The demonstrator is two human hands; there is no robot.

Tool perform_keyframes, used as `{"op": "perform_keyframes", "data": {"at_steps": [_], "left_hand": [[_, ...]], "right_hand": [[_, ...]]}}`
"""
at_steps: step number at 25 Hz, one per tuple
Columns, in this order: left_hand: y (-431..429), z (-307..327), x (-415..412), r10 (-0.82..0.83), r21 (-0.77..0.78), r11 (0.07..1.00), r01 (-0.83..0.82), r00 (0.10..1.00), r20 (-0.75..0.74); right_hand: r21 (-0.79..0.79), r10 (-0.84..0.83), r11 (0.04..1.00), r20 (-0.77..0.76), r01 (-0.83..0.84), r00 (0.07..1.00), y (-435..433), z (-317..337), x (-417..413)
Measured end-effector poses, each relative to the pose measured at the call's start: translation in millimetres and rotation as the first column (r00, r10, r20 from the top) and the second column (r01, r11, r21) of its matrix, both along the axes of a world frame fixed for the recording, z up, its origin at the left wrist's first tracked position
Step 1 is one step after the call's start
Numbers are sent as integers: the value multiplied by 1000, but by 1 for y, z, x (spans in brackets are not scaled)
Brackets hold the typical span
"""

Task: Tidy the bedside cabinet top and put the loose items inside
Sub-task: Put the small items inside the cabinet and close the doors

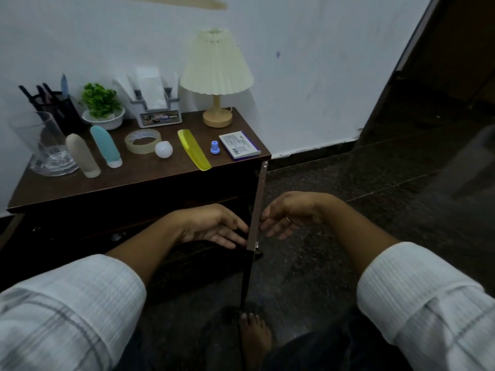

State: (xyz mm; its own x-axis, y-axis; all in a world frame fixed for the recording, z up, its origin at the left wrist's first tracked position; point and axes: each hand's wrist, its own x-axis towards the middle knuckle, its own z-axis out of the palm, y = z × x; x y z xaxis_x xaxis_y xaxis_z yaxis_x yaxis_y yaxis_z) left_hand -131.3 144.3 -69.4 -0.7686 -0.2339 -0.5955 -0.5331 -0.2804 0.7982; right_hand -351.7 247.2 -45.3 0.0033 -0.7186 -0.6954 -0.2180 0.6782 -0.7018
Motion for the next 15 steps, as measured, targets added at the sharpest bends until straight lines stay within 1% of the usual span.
{"op": "perform_keyframes", "data": {"at_steps": [7,10,12,15], "left_hand": [[21,-8,-56,-28,1,1000,28,998,-65],[32,-11,-79,-33,-9,999,33,996,-86],[38,-13,-92,-26,-10,1000,26,994,-104],[44,-16,-106,-1,5,1000,1,992,-130]], "right_hand": [[-28,-158,987,-80,156,984,31,-1,-35],[-67,-246,969,-135,239,960,43,2,-47],[-99,-285,957,-184,271,941,48,5,-54],[-134,-333,941,-215,310,918,51,5,-62]]}}
